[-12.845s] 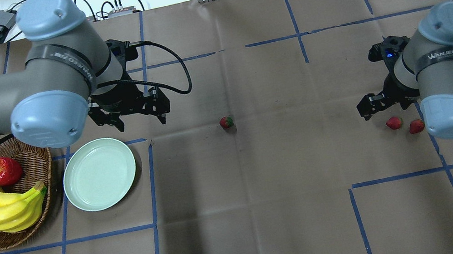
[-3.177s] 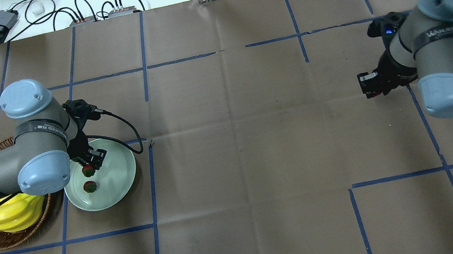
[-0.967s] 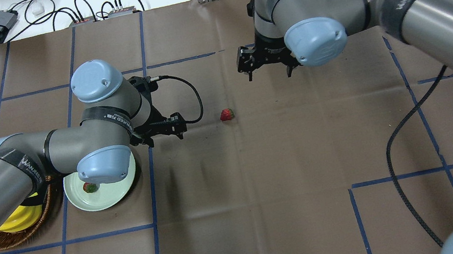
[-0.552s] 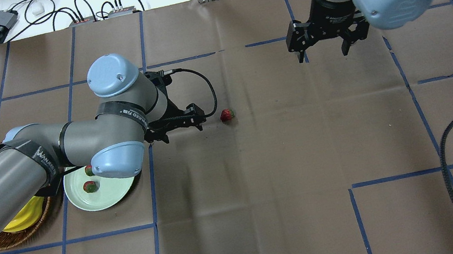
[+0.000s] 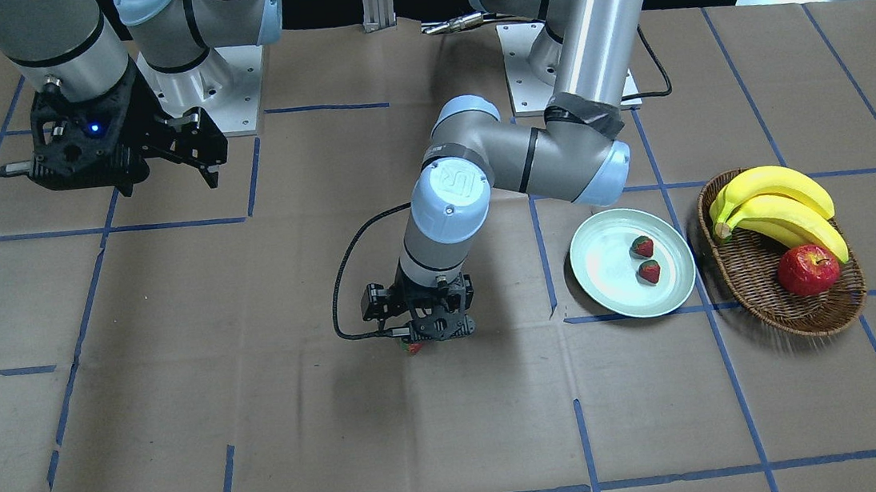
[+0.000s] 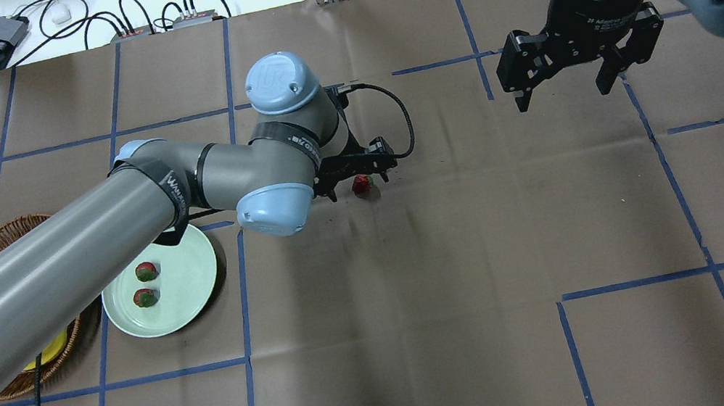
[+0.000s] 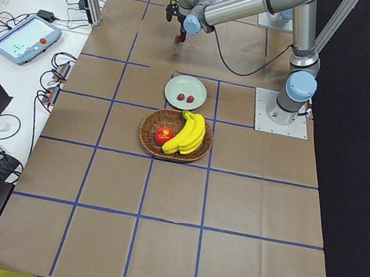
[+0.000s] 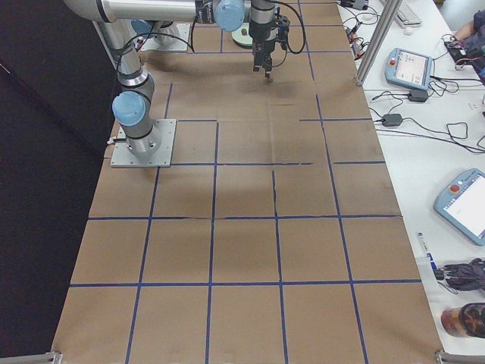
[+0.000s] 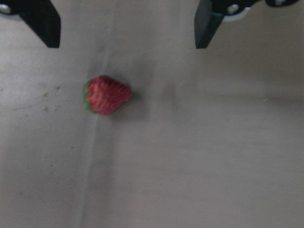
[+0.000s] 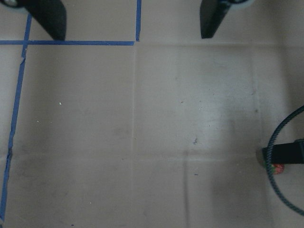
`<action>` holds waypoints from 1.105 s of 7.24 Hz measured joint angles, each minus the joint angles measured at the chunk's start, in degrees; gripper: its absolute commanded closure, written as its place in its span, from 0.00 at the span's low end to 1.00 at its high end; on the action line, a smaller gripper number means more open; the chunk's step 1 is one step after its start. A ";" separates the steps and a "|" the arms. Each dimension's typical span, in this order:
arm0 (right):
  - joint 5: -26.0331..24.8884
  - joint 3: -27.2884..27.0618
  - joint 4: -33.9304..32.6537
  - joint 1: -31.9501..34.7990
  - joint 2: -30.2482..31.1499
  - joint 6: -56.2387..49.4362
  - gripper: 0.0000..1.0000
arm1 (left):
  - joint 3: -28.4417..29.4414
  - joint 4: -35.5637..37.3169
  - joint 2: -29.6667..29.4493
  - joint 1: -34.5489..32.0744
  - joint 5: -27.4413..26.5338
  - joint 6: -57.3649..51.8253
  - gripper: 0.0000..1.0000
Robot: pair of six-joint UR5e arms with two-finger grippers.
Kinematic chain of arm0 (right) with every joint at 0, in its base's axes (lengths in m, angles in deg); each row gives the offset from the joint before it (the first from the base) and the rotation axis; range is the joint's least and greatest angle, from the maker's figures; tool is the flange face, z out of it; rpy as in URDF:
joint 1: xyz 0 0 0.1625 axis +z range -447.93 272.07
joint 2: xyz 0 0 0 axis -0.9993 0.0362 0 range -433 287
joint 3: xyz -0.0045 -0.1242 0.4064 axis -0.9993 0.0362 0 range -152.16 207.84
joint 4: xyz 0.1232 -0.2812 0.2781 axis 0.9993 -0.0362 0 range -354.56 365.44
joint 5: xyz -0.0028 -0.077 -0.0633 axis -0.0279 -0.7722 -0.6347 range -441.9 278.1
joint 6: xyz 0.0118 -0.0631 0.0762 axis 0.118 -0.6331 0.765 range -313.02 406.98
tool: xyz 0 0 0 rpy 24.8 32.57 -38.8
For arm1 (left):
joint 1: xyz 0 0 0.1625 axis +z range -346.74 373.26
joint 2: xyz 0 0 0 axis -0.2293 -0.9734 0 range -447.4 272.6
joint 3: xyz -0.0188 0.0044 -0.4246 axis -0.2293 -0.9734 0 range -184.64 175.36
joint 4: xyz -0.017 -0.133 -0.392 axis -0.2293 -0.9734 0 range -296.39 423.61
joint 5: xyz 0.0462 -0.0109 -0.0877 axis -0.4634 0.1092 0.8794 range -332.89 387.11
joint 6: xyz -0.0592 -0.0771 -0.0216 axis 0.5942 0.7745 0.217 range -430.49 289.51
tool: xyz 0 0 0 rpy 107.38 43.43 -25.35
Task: Collect all strawberries into plate
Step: 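Grasp the last strawberry with the left gripper, then carry the strawberry onto the plate and open the left gripper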
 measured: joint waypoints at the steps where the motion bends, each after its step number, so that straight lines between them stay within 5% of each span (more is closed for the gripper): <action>1: -0.22 0.09 0.02 -0.10 0.55 -0.13 0.00 | 0.75 0.01 -0.81 -0.56 -0.04 -0.06 0.10; 4: -0.42 -0.44 0.38 -0.47 2.68 -0.19 0.00 | 1.67 0.40 -2.66 -0.67 -0.78 -0.50 0.09; 6: -0.48 -0.60 0.50 -0.58 3.49 -0.13 0.00 | 2.15 0.85 -3.78 -0.41 -3.11 -0.50 0.46; 8: -0.50 -0.63 0.55 -1.07 3.68 -0.10 0.00 | 2.32 0.99 -3.96 -0.41 -3.75 0.00 0.97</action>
